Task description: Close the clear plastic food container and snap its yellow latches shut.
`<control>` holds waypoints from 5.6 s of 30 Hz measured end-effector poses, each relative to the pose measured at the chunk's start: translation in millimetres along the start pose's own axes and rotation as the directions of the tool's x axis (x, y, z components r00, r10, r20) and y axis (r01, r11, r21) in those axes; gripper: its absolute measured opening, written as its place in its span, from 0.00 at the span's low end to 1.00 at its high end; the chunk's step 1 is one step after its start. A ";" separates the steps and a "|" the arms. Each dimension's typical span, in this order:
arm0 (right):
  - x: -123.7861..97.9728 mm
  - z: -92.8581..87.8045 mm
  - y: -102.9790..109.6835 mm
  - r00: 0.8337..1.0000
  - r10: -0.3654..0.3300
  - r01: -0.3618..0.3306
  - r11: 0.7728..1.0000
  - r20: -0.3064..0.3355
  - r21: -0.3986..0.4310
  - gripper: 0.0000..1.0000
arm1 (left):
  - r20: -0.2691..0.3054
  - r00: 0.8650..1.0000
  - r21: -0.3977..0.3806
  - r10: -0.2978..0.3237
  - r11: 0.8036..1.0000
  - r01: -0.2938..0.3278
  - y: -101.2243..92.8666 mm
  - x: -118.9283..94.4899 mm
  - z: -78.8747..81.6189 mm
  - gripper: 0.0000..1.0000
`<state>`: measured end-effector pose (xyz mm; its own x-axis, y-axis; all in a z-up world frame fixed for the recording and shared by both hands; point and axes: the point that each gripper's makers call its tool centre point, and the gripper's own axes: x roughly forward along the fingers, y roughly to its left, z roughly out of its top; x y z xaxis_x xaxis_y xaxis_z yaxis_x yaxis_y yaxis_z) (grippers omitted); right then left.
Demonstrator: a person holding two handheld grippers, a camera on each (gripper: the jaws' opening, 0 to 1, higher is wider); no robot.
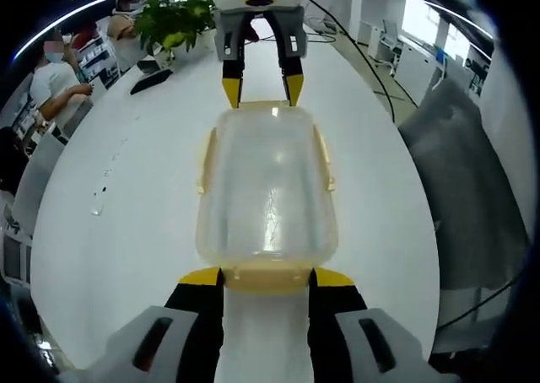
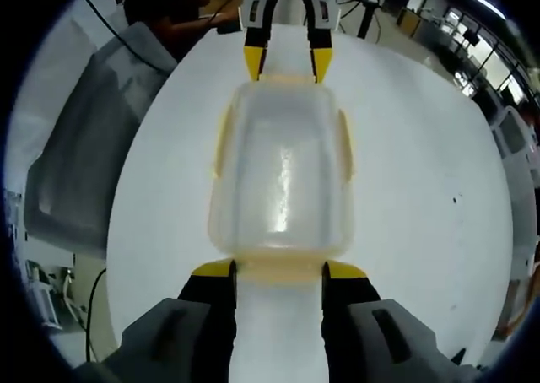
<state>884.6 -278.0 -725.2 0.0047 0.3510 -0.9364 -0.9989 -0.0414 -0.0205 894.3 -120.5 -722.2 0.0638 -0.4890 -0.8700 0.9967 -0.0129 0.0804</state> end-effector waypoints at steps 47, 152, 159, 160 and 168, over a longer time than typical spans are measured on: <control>-19.7 9.8 -1.7 0.997 -0.041 0.032 0.992 0.069 0.123 0.36 | 0.022 0.997 -0.031 0.074 0.997 -0.073 11.4 -23.0 11.3 0.34; 2.1 16.3 -5.2 0.817 -0.467 -0.252 0.240 0.339 0.937 0.24 | 0.166 0.908 -0.934 0.385 0.358 0.019 8.5 9.4 4.0 0.20; 0.3 15.4 -6.3 0.797 -0.503 -0.232 0.254 0.333 0.939 0.27 | 0.180 0.911 -0.933 0.371 0.357 0.039 9.5 8.7 5.7 0.22; 0.3 16.1 -6.2 0.796 -0.505 -0.231 0.258 0.335 0.938 0.28 | 0.183 0.911 -0.929 0.370 0.368 0.038 9.4 7.7 6.1 0.22; -4.6 22.1 -5.0 0.792 -0.527 -0.102 0.384 0.309 0.918 0.35 | 0.160 0.921 -0.829 0.355 0.555 -0.070 8.3 -2.8 10.1 0.22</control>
<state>888.5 -258.8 -713.1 0.5159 0.5886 -0.6224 -0.4263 0.8066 0.4094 901.9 -128.1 -714.2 0.4046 -0.5944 -0.6950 0.5910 0.7499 -0.2973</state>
